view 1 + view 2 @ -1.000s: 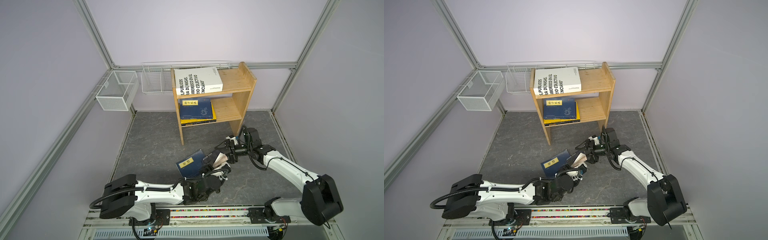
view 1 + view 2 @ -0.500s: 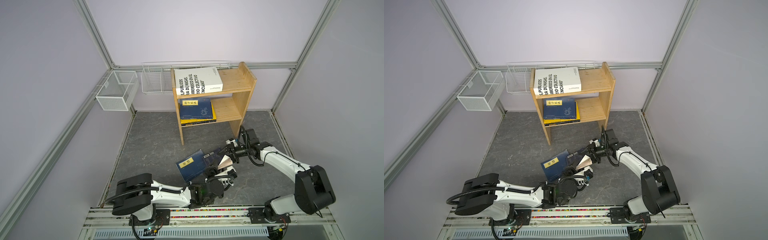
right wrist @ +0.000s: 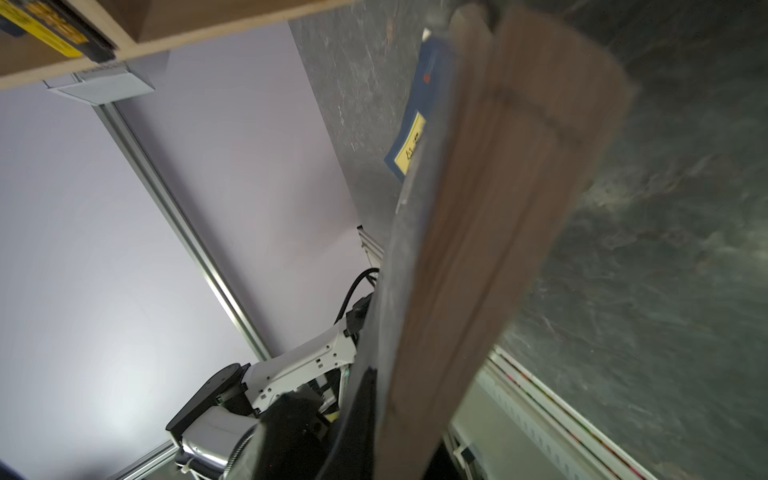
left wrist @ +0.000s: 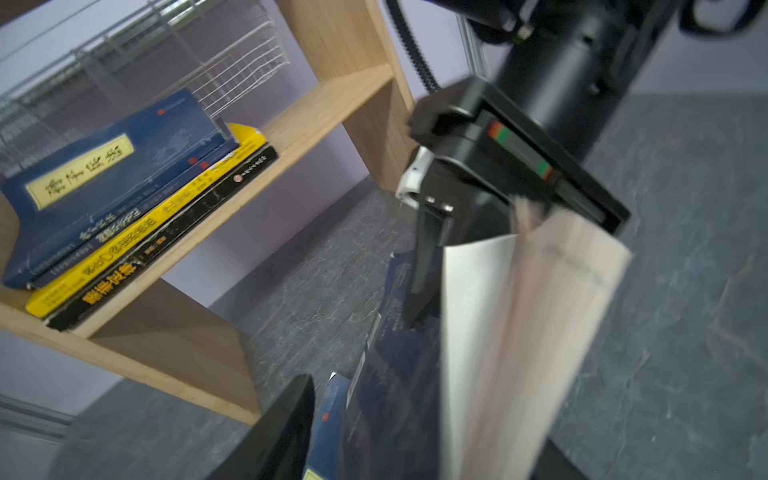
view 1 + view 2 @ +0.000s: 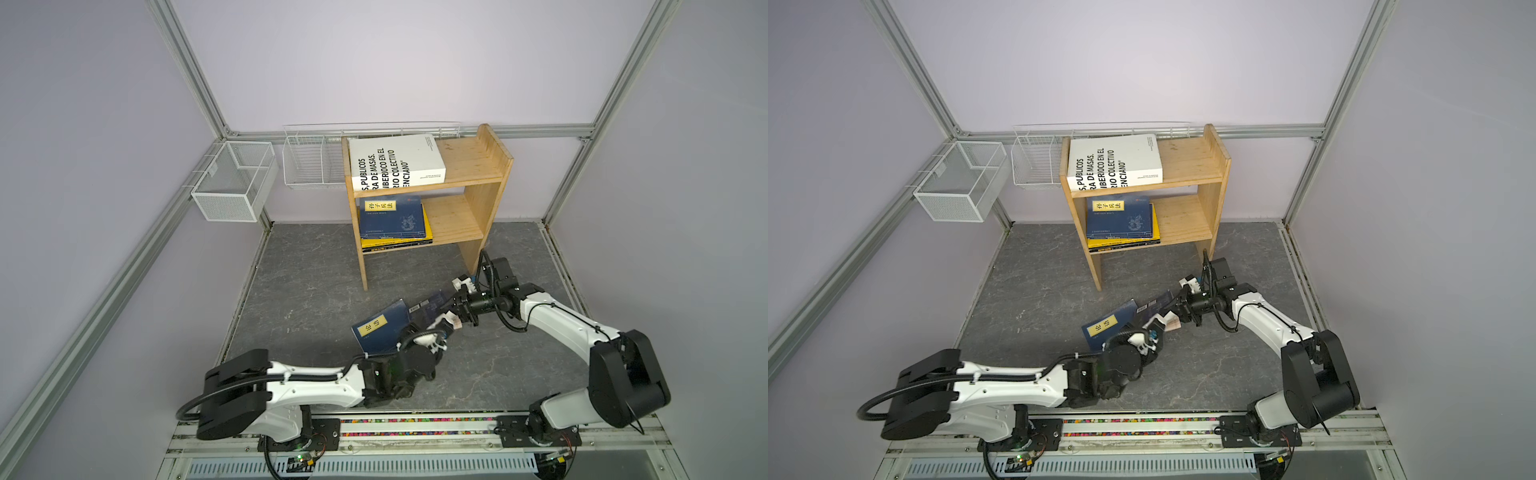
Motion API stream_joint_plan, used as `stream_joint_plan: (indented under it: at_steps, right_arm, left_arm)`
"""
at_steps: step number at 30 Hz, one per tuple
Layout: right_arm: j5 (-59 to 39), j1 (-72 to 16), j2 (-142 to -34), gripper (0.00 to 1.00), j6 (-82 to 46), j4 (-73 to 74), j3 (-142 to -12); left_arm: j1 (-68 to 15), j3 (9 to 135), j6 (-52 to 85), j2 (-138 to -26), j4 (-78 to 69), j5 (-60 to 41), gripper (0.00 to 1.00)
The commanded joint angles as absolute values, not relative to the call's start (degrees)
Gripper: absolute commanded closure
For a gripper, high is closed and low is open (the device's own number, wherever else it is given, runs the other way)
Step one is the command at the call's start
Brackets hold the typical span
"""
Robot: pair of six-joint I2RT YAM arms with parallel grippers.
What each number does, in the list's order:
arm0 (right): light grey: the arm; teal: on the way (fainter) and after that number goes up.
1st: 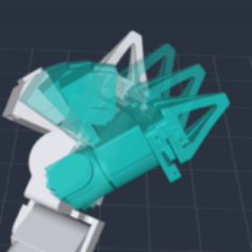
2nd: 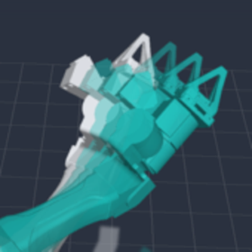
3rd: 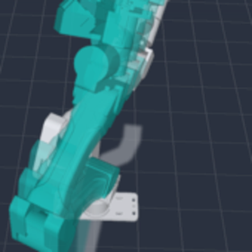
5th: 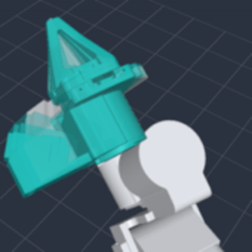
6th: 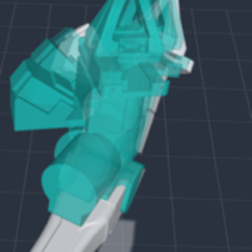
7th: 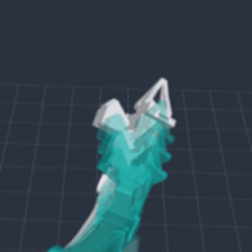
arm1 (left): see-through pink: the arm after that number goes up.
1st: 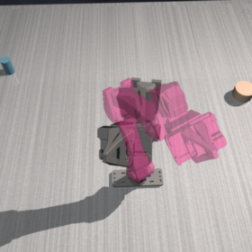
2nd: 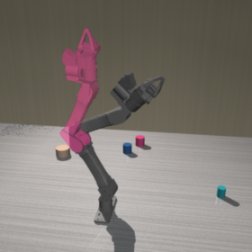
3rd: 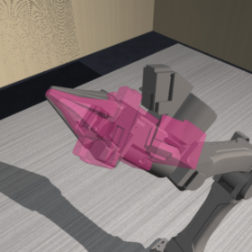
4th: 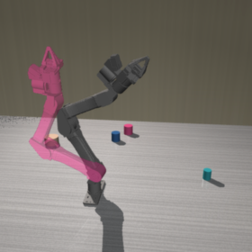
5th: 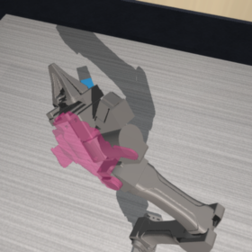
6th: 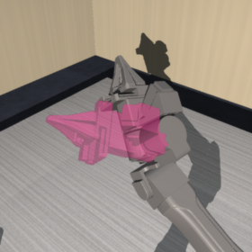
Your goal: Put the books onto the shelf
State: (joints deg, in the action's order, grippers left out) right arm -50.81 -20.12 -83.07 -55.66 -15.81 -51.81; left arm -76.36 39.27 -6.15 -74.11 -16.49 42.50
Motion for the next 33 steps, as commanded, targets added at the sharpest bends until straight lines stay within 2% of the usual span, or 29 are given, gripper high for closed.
stream_joint_plan:
  at_steps: [1, 2, 7, 11, 15, 17, 25, 33]
  right_arm:
    - [-43.0, -19.0, -80.6, 0.93, -53.4, -5.6, -49.9]
    - [-41.9, -19.1, -80.4, 0.93, -53.6, -2.9, -48.1]
    - [-37.8, -20.5, -79.6, 0.93, -54.0, 9.1, -43.5]
    - [-36.0, -22.4, -79.1, 0.93, -54.0, 13.4, -41.8]
    - [-34.2, -23.9, -78.9, 0.93, -54.2, 15.1, -41.8]
    - [-33.7, -24.6, -79.7, 0.93, -54.5, 15.0, -42.6]
    - [-35.6, -25.6, -83.2, 0.93, -56.1, 14.9, -45.0]
    - [-35.7, -25.7, -84.7, 0.93, -56.9, 13.8, -46.4]
  left_arm:
    - [-70.3, 37.4, 15.4, -65.1, -7.1, 29.6, 0.25]
    - [-69.1, 37.0, 17.0, -62.6, -6.1, 26.8, 0.21]
    - [-61.2, 38.4, 25.4, -57.2, -0.9, 9.9, 0.18]
    - [-56.2, 39.2, 30.0, -60.1, -4.2, -3.7, 0.27]
    - [-56.1, 41.8, 30.7, -67.1, -6.2, -10.3, 0.37]
    - [-56.1, 42.9, 31.0, -70.4, -8.2, -14.3, 0.38]
    - [-56.1, 44.7, 29.2, -78.3, -13.1, -17.4, 0.39]
    - [-56.1, 47.1, 27.8, -82.5, -15.2, -20.7, 0.48]
